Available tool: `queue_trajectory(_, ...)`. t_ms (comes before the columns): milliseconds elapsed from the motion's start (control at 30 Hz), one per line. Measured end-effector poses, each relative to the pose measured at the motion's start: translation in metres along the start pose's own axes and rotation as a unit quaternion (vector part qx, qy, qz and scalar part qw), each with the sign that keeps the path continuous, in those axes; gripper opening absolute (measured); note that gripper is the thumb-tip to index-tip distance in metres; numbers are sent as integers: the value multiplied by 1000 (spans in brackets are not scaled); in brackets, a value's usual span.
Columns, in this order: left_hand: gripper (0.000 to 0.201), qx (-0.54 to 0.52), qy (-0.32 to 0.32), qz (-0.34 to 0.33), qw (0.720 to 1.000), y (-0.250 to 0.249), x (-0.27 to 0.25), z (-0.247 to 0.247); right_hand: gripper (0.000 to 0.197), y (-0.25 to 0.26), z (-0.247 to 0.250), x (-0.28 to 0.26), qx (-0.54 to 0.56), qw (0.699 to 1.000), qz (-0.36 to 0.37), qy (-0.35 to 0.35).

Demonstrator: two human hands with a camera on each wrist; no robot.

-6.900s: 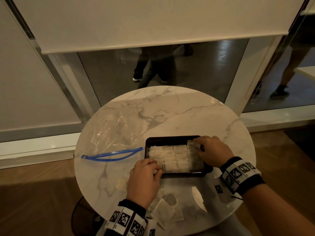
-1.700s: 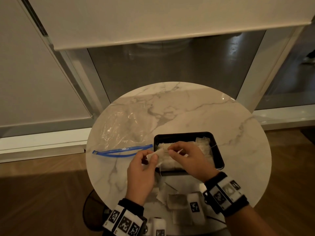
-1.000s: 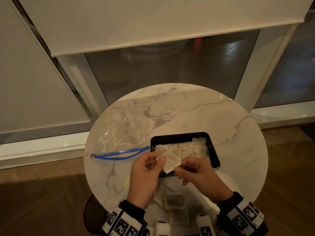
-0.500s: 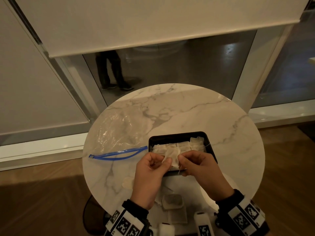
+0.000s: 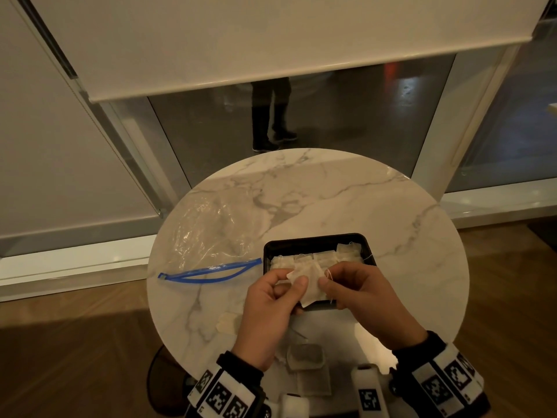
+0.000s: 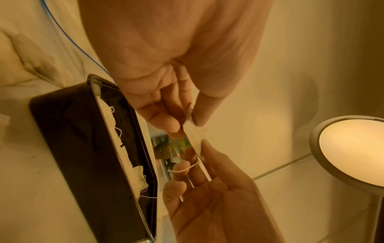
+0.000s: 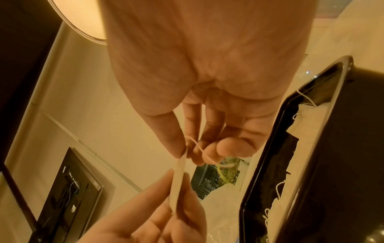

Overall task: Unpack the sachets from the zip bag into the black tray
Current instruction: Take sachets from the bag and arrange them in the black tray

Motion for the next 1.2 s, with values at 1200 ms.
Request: queue_trajectory(1200,49,625,72,76,774,59,24,6,15,-53,11,72,-442,880,-158,76)
Point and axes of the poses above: each hand's wrist, its own x-axis towards the middle knuckle, its own z-axis out of the back of the hand, y = z × x, the point moved 5 cm from there along x, towards the middle knuckle, and after that the axes turned 14 degrees about y, right-handed, at the moved point
